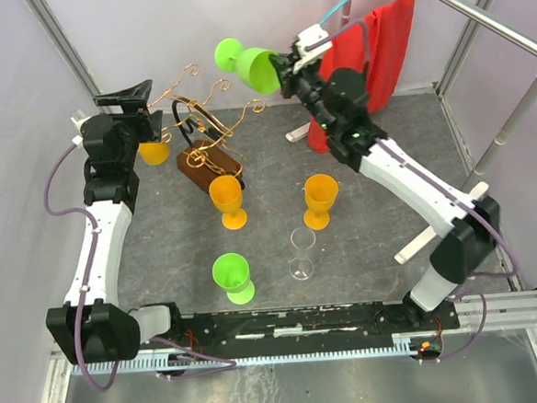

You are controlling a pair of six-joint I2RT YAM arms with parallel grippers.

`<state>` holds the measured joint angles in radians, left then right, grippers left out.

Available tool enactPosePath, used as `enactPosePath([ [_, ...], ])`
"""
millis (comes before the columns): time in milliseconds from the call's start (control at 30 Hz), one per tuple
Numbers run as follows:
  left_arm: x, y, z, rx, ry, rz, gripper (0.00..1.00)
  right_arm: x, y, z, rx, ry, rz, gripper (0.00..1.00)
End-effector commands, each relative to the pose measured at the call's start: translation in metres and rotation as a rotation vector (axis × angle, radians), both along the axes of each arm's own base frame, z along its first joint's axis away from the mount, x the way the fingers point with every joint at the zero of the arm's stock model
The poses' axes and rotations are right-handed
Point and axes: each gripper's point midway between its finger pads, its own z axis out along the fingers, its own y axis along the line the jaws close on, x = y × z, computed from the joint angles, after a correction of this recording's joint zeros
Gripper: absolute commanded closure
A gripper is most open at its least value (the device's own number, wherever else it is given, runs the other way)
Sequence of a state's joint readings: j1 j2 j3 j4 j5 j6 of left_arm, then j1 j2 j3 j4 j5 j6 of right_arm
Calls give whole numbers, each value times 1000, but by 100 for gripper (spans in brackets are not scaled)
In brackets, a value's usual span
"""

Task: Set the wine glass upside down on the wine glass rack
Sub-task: Turn the wine glass upside down at the wine rack.

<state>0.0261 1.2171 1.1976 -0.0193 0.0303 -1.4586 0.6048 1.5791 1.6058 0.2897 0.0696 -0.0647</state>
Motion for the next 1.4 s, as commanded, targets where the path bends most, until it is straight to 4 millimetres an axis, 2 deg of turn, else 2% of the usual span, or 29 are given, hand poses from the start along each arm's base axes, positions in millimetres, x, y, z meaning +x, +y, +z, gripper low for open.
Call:
enactPosePath([
  [0, -15, -7, 50, -173, -151, -12, 10, 0, 15, 55, 123, -184, -29, 99],
  [267, -22, -28, 51, -195, -154, -56, 11, 0, 69, 42, 119, -195, 57, 99],
  [533, -20, -37, 46, -198, -153, -75, 12, -17, 98, 37, 107, -176, 162, 99],
  [1000, -17, -47, 47, -231, -191, -112, 15, -42, 139, 18, 59, -143, 260, 99],
  [1133, -15, -47, 46, -231, -189, -111, 17, -49, 147, 13, 55, -135, 278, 99],
  [1367, -13, -49, 44, -244, -192, -117, 20, -60, 154, 16, 61, -142, 306, 99],
])
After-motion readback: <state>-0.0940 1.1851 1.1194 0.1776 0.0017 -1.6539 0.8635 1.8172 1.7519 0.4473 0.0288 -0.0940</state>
